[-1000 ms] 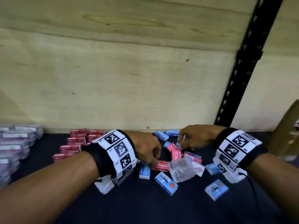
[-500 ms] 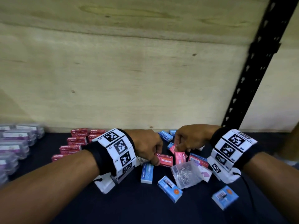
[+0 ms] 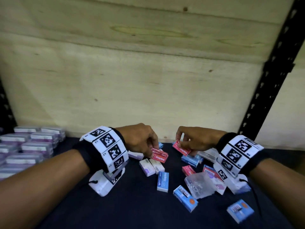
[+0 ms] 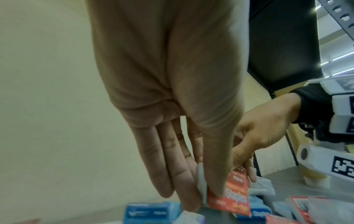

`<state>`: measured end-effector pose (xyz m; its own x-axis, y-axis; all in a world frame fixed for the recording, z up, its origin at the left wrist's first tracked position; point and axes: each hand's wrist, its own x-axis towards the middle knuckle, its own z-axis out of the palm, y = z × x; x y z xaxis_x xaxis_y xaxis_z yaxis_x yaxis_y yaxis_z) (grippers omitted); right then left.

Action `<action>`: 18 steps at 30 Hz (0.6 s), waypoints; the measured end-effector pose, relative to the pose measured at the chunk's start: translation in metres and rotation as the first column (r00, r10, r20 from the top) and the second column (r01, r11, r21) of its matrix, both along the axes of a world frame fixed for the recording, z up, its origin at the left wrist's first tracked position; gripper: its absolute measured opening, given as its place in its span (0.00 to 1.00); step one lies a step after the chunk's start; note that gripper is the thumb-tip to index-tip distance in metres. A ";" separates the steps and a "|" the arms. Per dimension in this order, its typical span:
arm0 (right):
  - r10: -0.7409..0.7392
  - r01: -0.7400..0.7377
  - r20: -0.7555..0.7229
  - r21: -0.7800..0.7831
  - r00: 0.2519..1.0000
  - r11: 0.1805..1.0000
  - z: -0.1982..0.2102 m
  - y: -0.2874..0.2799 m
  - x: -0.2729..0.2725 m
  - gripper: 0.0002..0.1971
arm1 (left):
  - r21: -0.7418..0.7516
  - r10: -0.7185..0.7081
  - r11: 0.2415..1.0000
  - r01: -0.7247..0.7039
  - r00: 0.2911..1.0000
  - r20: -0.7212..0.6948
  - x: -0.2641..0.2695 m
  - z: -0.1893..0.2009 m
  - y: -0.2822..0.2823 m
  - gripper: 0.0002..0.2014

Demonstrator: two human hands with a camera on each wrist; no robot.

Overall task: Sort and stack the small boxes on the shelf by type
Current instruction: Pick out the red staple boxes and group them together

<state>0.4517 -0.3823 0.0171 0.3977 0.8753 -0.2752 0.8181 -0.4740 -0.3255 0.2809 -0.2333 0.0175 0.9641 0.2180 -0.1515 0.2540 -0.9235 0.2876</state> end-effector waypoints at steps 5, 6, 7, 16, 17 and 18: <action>0.136 -0.136 0.053 -0.003 0.989 0.991 0.013 0.029 -0.046 0.09 | 0.045 0.129 0.991 -0.127 0.991 -0.046 -0.060 0.021 0.026 0.12; 0.162 -0.162 0.062 -0.011 0.985 0.987 0.013 0.035 -0.057 0.09 | 0.062 0.151 0.987 -0.147 0.986 -0.064 -0.072 0.022 0.031 0.12; 0.191 -0.190 0.077 -0.020 0.979 0.982 0.013 0.041 -0.068 0.08 | 0.076 0.173 0.983 -0.167 0.981 -0.082 -0.084 0.023 0.036 0.12; 0.386 -0.356 0.135 -0.202 0.912 0.912 -0.004 0.081 -0.161 0.09 | 0.072 0.314 0.949 -0.306 0.933 -0.176 -0.160 0.002 0.057 0.12; 0.393 -0.357 0.144 -0.221 0.908 0.908 -0.006 0.083 -0.167 0.10 | 0.073 0.318 0.948 -0.310 0.931 -0.180 -0.163 -0.002 0.058 0.12; 0.400 -0.358 0.159 -0.240 0.902 0.902 -0.008 0.085 -0.173 0.11 | 0.073 0.326 0.945 -0.318 0.928 -0.181 -0.167 -0.006 0.059 0.11</action>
<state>0.2787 -0.2978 0.0090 0.1115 0.9051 -0.4104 0.9860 -0.1522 -0.0678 0.1141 -0.1747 0.0117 0.7959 0.5218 -0.3071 0.5851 -0.7932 0.1686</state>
